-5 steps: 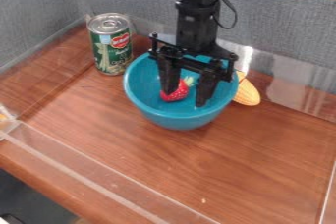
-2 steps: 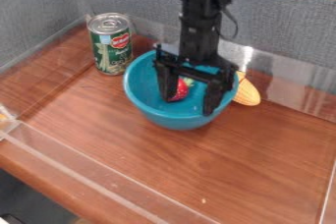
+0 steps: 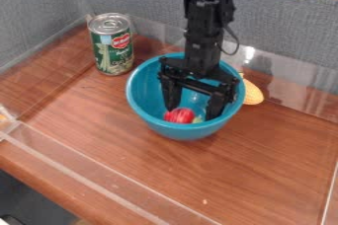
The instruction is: Remove the strawberry from inside the blue bowl and place it on the table
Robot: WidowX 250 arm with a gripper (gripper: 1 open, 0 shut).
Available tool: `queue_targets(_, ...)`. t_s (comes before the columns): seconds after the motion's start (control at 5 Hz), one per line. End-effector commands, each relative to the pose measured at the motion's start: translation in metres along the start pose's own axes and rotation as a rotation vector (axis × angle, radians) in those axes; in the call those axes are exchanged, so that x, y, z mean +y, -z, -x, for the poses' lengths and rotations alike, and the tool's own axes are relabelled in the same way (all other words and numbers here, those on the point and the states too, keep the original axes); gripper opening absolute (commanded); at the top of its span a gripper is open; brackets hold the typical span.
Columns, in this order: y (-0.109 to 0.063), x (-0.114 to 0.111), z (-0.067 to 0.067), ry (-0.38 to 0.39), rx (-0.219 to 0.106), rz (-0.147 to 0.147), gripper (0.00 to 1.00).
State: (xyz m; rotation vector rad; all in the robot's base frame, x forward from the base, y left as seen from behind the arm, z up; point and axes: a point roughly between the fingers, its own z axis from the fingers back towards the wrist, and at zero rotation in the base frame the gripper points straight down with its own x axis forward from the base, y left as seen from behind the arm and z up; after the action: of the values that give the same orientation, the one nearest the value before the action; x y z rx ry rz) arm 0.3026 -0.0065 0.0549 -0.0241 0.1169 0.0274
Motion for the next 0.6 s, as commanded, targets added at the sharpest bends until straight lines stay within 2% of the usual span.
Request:
queue_targets(0.0,-0.002,-0.002,-0.005,0.011,-0.033,-0.002,1.0)
queue_targets(0.2,0.009,-0.004,-0.006,0.021,-0.021,-0.003,1.0)
queue_targets(0.4,0.015,-0.012,0.0,0.047,-0.016,-0.002,1.0)
